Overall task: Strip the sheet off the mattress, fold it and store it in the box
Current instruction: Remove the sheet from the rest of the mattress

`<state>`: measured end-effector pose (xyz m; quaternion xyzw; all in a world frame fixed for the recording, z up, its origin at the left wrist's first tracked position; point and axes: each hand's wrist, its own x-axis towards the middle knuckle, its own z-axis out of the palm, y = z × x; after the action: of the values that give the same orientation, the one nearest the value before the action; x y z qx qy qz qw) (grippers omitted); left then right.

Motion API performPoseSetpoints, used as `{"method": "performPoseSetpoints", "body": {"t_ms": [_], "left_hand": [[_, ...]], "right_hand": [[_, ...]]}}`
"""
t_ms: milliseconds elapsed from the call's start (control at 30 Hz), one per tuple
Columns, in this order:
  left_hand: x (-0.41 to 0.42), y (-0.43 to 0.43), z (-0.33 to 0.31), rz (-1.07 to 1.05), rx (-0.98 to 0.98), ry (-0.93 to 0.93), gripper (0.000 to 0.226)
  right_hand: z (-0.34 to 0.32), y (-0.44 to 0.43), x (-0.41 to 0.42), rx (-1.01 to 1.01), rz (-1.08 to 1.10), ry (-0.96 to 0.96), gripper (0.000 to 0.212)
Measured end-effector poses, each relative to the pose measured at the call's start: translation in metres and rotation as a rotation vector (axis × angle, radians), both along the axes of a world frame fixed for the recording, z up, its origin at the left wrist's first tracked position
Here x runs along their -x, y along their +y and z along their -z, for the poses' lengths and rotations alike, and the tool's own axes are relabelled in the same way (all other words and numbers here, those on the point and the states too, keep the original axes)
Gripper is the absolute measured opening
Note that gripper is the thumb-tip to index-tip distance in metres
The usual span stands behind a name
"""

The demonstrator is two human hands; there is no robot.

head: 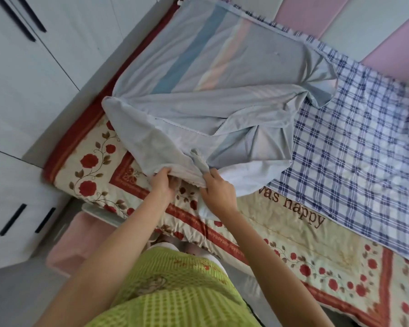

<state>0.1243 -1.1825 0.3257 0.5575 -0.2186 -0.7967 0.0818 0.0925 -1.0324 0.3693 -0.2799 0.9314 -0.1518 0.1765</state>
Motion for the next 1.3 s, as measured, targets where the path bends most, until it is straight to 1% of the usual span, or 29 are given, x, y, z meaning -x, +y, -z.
{"method": "performPoseSetpoints", "body": {"t_ms": [67, 100, 167, 200, 267, 300, 333, 400, 433, 500, 567, 667, 800, 833, 867, 900, 933, 967, 1000, 1033, 1067, 1100, 1133, 1167, 1200, 1300], "left_hand": [[-0.001, -0.020, -0.004, -0.009, -0.016, -0.033, 0.043], [-0.001, -0.029, -0.009, -0.004, -0.035, 0.009, 0.048], [0.000, -0.041, -0.011, 0.071, -0.071, 0.007, 0.050], [0.001, -0.039, -0.012, 0.130, -0.171, 0.037, 0.048], [0.002, -0.023, -0.018, 0.214, -0.451, 0.045, 0.051], [0.001, -0.011, -0.017, 0.241, -0.542, 0.047, 0.054], [-0.002, 0.002, -0.015, 0.276, -0.580, 0.044, 0.058], [-0.010, 0.029, -0.008, 0.233, -0.680, 0.093, 0.068], [-0.012, 0.038, -0.010, 0.160, -0.738, 0.118, 0.070], [-0.013, 0.037, -0.007, 0.022, -0.775, 0.148, 0.067], [-0.009, 0.024, 0.000, 0.000, -0.753, 0.120, 0.067], [-0.004, 0.007, 0.010, 0.069, -0.702, 0.083, 0.063], [0.003, 0.008, 0.011, 0.128, -0.647, 0.111, 0.067], [0.003, 0.012, 0.013, 0.164, -0.622, 0.086, 0.069], [0.004, 0.015, 0.013, 0.203, -0.654, 0.051, 0.072], [0.004, 0.022, 0.008, 0.307, -0.582, -0.032, 0.073], [0.005, 0.026, 0.017, 0.263, -0.619, -0.065, 0.072], [0.002, 0.033, 0.028, 0.298, -0.490, -0.100, 0.074], [0.005, 0.038, 0.018, 0.415, -0.309, -0.164, 0.073], [0.008, 0.043, 0.014, 0.385, -0.249, -0.203, 0.069], [0.007, 0.045, 0.012, 0.399, -0.368, -0.112, 0.058], [0.001, 0.042, -0.006, 0.407, -0.440, 0.021, 0.048], [0.002, 0.040, -0.010, 0.335, -0.475, 0.171, 0.046], [0.007, 0.041, -0.009, 0.106, -0.573, 0.267, 0.046], [0.010, 0.042, -0.012, -0.023, -0.632, 0.346, 0.045], [0.015, 0.046, -0.017, -0.082, -0.653, 0.480, 0.039]], "right_hand": [[-0.007, 0.003, 0.004, 0.057, 0.029, 0.052, 0.032], [-0.009, 0.004, 0.006, 0.092, 0.047, 0.069, 0.034], [-0.017, 0.006, 0.011, 0.152, 0.088, 0.070, 0.040], [-0.020, 0.007, 0.012, 0.178, 0.114, 0.064, 0.041], [-0.025, 0.007, 0.013, 0.227, 0.168, 0.061, 0.033], [-0.026, 0.005, 0.013, 0.237, 0.187, 0.064, 0.029], [-0.029, 0.003, 0.013, 0.230, 0.201, 0.063, 0.027], [-0.032, 0.002, 0.015, 0.201, 0.209, 0.067, 0.023], [-0.033, 0.001, 0.016, 0.184, 0.203, 0.069, 0.022], [-0.037, 0.001, 0.016, 0.166, 0.187, 0.074, 0.020], [-0.040, 0.003, 0.015, 0.181, 0.192, 0.084, 0.018], [-0.046, 0.000, 0.014, 0.213, 0.233, 0.067, 0.018], [-0.058, -0.008, 0.014, 0.221, 0.244, 0.057, 0.017], [-0.060, -0.008, 0.015, 0.224, 0.243, 0.056, 0.018], [-0.063, -0.009, 0.015, 0.225, 0.240, 0.059, 0.019], [-0.065, -0.009, 0.015, 0.223, 0.241, 0.059, 0.019], [-0.067, -0.008, 0.015, 0.221, 0.240, 0.062, 0.019], [-0.069, -0.008, 0.015, 0.218, 0.236, 0.064, 0.020], [-0.070, -0.007, 0.015, 0.213, 0.231, 0.064, 0.021], [-0.071, -0.005, 0.015, 0.206, 0.227, 0.062, 0.021], [-0.072, -0.004, 0.014, 0.198, 0.220, 0.063, 0.020], [-0.073, -0.002, 0.013, 0.191, 0.215, 0.065, 0.020], [-0.074, -0.001, 0.012, 0.186, 0.208, 0.066, 0.019], [-0.075, 0.000, 0.010, 0.183, 0.205, 0.064, 0.018], [-0.076, 0.000, 0.008, 0.185, 0.205, 0.058, 0.018], [-0.075, 0.002, 0.004, 0.214, 0.215, 0.050, 0.016]]}}
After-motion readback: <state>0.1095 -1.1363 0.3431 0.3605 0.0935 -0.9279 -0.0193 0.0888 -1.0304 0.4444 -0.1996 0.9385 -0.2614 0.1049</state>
